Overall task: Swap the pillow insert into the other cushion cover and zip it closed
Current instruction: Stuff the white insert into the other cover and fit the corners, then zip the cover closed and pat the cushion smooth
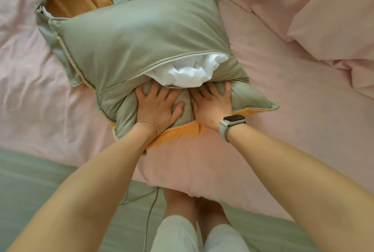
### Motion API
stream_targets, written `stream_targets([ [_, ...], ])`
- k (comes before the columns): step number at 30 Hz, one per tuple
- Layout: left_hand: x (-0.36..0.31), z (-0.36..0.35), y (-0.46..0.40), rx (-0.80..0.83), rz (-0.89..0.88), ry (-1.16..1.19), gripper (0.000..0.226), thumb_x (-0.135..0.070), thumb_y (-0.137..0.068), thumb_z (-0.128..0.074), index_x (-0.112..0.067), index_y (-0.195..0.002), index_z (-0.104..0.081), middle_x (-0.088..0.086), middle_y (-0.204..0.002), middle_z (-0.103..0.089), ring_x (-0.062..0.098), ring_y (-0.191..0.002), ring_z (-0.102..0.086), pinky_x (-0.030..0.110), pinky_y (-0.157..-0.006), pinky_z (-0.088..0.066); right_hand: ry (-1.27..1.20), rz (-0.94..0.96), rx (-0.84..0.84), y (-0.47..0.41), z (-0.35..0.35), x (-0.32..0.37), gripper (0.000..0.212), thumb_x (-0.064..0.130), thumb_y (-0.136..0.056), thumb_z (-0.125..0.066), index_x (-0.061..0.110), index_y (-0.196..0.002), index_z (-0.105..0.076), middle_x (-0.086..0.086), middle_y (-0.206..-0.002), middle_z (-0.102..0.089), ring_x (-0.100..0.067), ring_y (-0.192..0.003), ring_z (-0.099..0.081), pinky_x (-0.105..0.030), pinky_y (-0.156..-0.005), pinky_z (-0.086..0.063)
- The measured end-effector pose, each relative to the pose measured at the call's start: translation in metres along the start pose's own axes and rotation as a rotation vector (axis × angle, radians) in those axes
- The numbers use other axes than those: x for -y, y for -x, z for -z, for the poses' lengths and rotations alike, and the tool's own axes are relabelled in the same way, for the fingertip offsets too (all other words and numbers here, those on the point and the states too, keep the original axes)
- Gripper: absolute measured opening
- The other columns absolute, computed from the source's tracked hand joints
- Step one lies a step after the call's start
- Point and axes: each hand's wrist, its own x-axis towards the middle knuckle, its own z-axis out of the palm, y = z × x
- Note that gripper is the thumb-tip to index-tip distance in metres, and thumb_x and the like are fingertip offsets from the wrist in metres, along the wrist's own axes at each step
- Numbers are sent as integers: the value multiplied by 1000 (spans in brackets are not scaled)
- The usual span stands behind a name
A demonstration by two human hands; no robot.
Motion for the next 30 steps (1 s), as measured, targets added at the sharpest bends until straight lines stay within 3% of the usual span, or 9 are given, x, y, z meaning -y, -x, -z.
stream_targets([
  [3,-3,0,9,-77,-9,-37,52,-48,-84,-33,-27,-127,-52,6,-121,-58,30,-112,-34,60,-91,-27,-2,39,-77,12,-4,-3,46,36,-98,-25,30,-145,-27,7,-147,-33,-17,-137,-20,-55,-107,8],
  [6,-16,7,58,-188,-94,-89,51,-49,-85,-37,-31,-131,-47,2,-136,-51,28,-127,-34,54,-101,-15,-22,114,-265,65,-16,-12,49,41,-93,-31,29,-139,-39,0,-143,-43,-20,-134,-29,-55,-106,-3],
  [11,-52,38,120,-271,-137,-82,46,-40,-84,-53,-30,-129,-53,2,-141,-46,28,-133,-35,62,-103,-21,-128,238,-371,146,-15,-23,49,23,-89,-38,25,-138,-36,-7,-147,-37,-25,-137,-26,-61,-105,-22],
  [16,-54,84,87,-371,-133,-73,43,-26,-93,-42,-21,-135,-48,5,-143,-43,27,-135,-31,57,-105,-20,-135,250,-514,131,28,-12,55,13,-87,-37,18,-141,-30,-9,-149,-33,-24,-137,-25,-59,-106,-23],
  [20,-37,95,38,-304,-6,-53,50,-32,-91,-36,-17,-138,-39,5,-143,-43,29,-135,-33,54,-106,-17,-59,256,-507,86,61,-3,56,17,-87,-34,14,-142,-30,-10,-148,-35,-26,-136,-31,-62,-104,-22],
  [22,-31,92,25,-258,23,-3,46,-32,-91,-35,-15,-130,-51,5,-129,-58,28,-124,-49,44,-101,-28,-20,261,-413,63,73,-1,56,22,-87,-28,14,-141,-38,-9,-145,-40,-26,-134,-37,-60,-104,-24],
  [25,-27,80,29,-264,11,-110,34,-33,-91,-39,-14,-97,-66,3,-80,-70,26,-86,-63,35,-76,-32,-1,313,-245,50,71,1,63,36,-85,-13,17,-138,-42,-4,-138,-48,-23,-128,-42,-45,-102,-27],
  [27,-24,72,44,-193,35,-153,34,-35,-90,-39,-15,-80,-64,3,-64,-65,27,-69,-60,34,-67,-30,28,305,-180,49,60,7,51,36,-91,-25,20,-138,-39,-2,-136,-51,-20,-126,-41,-40,-100,-25],
  [30,-16,71,50,-109,182,-123,35,-39,-84,-38,-13,-75,-60,9,-55,-62,28,-57,-59,33,-59,-37,-108,237,-18,33,63,23,43,33,-91,-39,27,-134,-40,3,-138,-48,-17,-130,-33,-40,-101,-20],
])
